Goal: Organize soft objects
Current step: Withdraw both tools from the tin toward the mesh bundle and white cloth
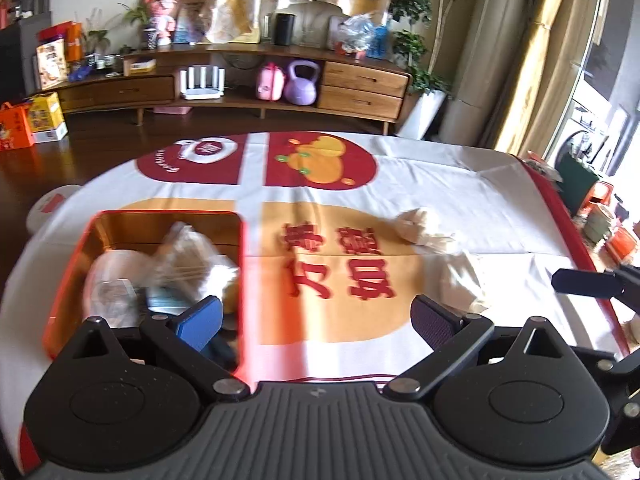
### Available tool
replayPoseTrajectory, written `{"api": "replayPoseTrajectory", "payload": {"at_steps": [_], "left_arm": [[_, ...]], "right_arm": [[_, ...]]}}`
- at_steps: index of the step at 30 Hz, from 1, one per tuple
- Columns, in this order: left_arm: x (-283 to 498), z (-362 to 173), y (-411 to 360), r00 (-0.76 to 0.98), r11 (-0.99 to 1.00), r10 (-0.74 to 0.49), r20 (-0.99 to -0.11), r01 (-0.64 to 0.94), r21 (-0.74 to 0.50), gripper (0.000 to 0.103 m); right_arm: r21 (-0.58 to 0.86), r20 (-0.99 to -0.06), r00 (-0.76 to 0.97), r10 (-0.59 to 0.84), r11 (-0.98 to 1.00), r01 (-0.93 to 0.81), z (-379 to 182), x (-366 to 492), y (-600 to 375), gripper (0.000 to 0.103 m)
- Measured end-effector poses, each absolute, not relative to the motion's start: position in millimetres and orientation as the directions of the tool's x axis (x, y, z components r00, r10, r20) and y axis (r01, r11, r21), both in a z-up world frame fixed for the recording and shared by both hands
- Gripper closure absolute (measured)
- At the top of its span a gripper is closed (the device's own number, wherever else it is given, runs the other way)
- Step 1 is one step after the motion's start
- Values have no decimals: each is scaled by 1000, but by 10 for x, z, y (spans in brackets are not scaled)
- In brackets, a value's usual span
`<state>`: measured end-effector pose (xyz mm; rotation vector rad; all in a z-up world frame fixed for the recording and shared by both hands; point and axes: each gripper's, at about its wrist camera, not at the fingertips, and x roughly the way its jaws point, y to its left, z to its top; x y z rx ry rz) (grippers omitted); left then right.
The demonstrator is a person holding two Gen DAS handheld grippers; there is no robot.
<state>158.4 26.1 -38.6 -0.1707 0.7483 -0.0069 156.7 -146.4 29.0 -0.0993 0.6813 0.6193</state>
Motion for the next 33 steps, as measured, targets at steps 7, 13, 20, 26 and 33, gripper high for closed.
{"api": "replayPoseTrajectory", "payload": {"at_steps": [7, 13, 20, 26, 33], "left_arm": [[1857, -392, -102, 716, 991, -75, -694, -25, -133, 2], [2145, -368, -346, 712, 993, -90, -696, 10, -118, 2], [2554, -377, -588, 692, 991, -124, -711, 50, -124, 2], [2905, -519, -773, 662, 987, -149, -734, 55, -150, 2], [3260, -714, -907, 655, 988, -140, -743, 39, -152, 2]], "right_arm": [[93, -624, 639, 450, 854, -511, 189, 1658, -1877, 0], [81, -636, 651, 414, 875, -478, 54, 1802, -2106, 0], [62, -651, 640, 409, 868, -492, -97, 1928, -2193, 0], [56, -659, 627, 416, 858, -510, -165, 2074, -2196, 1], [51, -674, 608, 421, 846, -530, -287, 2275, -2159, 1]]}}
